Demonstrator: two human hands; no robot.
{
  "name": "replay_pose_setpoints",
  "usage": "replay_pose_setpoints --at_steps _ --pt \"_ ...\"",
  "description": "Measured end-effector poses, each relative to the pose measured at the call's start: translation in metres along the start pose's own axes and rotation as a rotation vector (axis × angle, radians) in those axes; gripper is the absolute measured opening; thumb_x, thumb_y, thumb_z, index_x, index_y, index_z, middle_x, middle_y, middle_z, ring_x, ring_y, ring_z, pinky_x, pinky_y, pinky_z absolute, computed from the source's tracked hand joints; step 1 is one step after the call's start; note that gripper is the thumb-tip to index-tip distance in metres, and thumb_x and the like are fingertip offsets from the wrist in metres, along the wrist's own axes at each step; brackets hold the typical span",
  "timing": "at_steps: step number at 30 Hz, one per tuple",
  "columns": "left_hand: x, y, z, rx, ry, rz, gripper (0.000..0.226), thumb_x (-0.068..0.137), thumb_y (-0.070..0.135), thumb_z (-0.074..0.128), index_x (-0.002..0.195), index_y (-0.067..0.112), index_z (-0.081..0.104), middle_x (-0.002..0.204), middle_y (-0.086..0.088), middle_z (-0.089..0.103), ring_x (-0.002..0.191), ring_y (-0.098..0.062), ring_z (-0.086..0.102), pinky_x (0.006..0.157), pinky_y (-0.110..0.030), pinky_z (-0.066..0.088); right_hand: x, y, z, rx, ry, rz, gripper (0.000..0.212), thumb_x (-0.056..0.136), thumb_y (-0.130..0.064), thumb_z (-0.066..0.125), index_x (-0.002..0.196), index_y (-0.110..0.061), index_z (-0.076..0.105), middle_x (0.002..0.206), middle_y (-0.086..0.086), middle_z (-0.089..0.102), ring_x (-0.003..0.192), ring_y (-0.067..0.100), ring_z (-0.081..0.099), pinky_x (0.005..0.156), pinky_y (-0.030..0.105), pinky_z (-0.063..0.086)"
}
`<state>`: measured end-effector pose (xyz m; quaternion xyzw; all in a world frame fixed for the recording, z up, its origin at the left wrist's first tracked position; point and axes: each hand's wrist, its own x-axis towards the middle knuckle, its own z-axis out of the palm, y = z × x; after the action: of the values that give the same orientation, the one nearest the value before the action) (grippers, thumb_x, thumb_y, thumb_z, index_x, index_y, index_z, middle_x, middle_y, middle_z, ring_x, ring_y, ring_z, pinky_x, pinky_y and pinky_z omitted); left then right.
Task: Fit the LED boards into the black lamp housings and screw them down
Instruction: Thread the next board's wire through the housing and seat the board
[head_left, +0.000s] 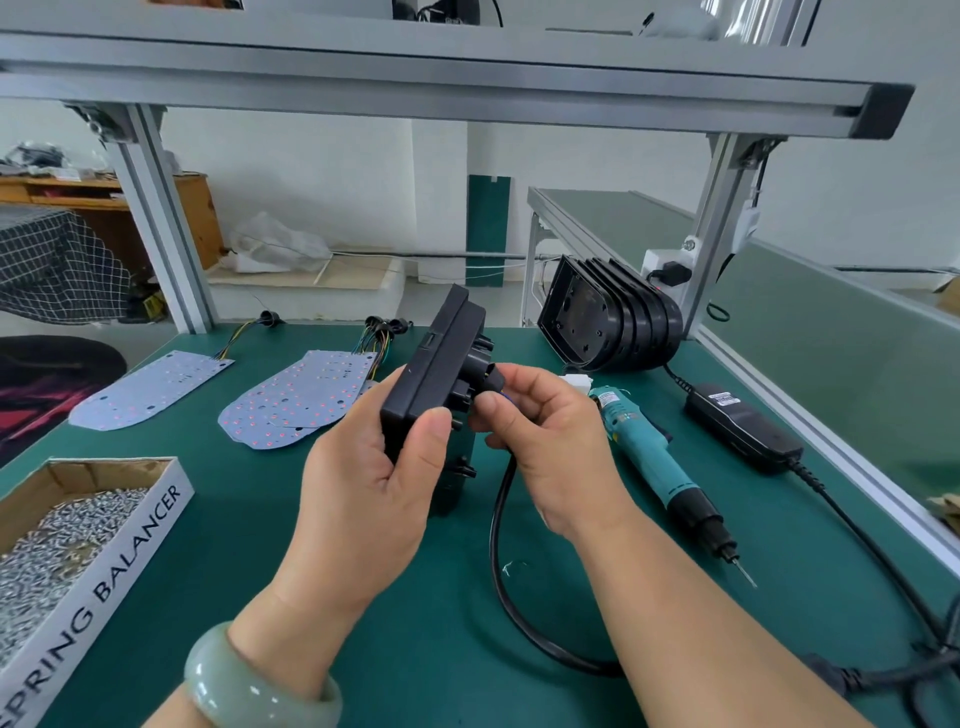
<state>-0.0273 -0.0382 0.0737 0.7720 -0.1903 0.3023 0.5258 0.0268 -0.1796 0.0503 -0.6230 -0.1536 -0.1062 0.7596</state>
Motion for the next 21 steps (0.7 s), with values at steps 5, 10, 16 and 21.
replay_pose_setpoints --at_steps 5,10,16,21 --pt "0.004 -0.001 -0.006 0.004 -0.084 0.010 0.019 0.092 0.027 0.048 0.098 0.040 0.061 0.084 0.030 0.066 0.078 0.008 0.060 0.068 -0.004 0.043 -0.001 -0.004 0.001 0.088 0.022 -0.065 0.022 0.082 -0.008 0.071 0.097 -0.024 0.073 0.084 -0.006 0.075 0.075 0.006 0.069 0.065 0.016 0.050" --pt "0.004 -0.003 -0.010 0.101 -0.114 -0.015 0.016 0.086 0.028 0.053 0.085 0.044 0.055 0.081 0.028 0.064 0.071 0.010 0.057 0.061 0.001 0.038 0.000 -0.007 -0.001 -0.011 -0.022 -0.123 0.035 0.079 -0.012 0.066 0.103 -0.037 0.073 0.100 -0.011 0.074 0.093 0.004 0.067 0.090 0.029 0.054" --pt "0.003 -0.002 -0.010 0.163 -0.123 -0.008 0.022 0.079 0.025 0.059 0.085 0.045 0.053 0.084 0.024 0.065 0.069 0.006 0.060 0.059 0.000 0.039 -0.004 -0.010 0.001 -0.391 0.109 -0.304 0.039 0.080 -0.018 0.066 0.116 -0.033 0.065 0.084 -0.011 0.072 0.077 0.005 0.064 0.080 0.024 0.053" --pt "0.003 -0.005 -0.012 0.182 -0.144 -0.006 0.013 0.078 0.029 0.059 0.084 0.040 0.053 0.076 0.018 0.065 0.062 0.000 0.057 0.054 -0.004 0.040 -0.005 -0.012 0.001 -0.669 0.106 -0.575 0.034 0.087 -0.007 0.060 0.121 -0.001 0.064 0.081 0.010 0.066 0.075 0.016 0.059 0.073 0.023 0.048"
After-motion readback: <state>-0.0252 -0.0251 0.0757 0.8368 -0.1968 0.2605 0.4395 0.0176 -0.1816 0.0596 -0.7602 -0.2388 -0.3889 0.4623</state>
